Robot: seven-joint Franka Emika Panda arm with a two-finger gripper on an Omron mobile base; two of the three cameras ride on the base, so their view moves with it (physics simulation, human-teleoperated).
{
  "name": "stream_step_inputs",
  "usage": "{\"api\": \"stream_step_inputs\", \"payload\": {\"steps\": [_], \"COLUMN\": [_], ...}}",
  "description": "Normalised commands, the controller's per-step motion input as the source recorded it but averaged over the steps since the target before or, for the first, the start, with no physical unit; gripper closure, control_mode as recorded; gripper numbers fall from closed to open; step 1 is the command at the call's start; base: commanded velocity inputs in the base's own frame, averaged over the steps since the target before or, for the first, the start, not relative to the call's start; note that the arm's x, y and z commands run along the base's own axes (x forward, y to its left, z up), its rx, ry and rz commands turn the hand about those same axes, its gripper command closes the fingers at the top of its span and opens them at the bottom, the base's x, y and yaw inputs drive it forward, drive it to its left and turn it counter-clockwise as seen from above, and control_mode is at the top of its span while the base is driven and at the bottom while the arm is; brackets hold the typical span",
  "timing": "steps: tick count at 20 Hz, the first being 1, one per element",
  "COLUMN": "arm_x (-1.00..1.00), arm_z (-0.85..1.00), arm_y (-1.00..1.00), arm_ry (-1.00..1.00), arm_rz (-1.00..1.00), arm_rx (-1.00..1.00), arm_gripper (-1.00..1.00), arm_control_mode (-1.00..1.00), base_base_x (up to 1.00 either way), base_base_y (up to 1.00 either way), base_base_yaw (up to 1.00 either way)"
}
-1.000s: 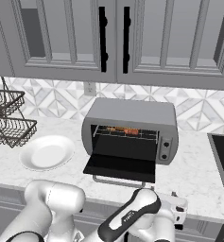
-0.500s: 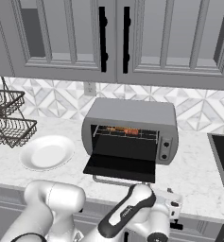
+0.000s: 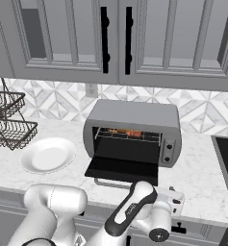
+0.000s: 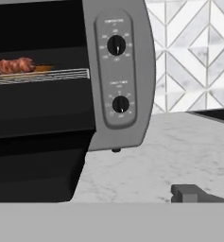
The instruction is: Pick up the kebab skewer and baguette bread, and place them inside the toaster oven. Close the toaster oven door and start by setting the timer.
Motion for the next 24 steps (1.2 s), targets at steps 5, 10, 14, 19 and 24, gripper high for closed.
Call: {"api": "stream_step_inputs", "payload": {"steps": [5, 10, 14, 19, 24], "arm_x": [0.10, 0.08, 0.13, 0.32, 0.42], "arm_z": [0.06, 0.12, 0.09, 0.07, 0.11], "arm_y": [0.21, 0.04, 0.00, 0.06, 0.20], "arm_ry": [0.00, -0.04, -0.06, -0.08, -0.09], "arm_rz": [0.00, 0.00, 0.00, 0.00, 0.00], "arm_rx": [0.01, 0.09, 0.12, 0.16, 0.14], "arm_gripper": [-1.00, -1.00, -1.00, -1.00, -1.00], "arm_control_mode": [-1.00, -1.00, -1.00, -1.00, -1.00], "base_base_x": [0.00, 0.00, 0.00, 0.00, 0.00], "base_base_y": [0.00, 0.00, 0.00, 0.00, 0.00], "base_base_yaw": [0.00, 0.00, 0.00, 0.00, 0.00]}}
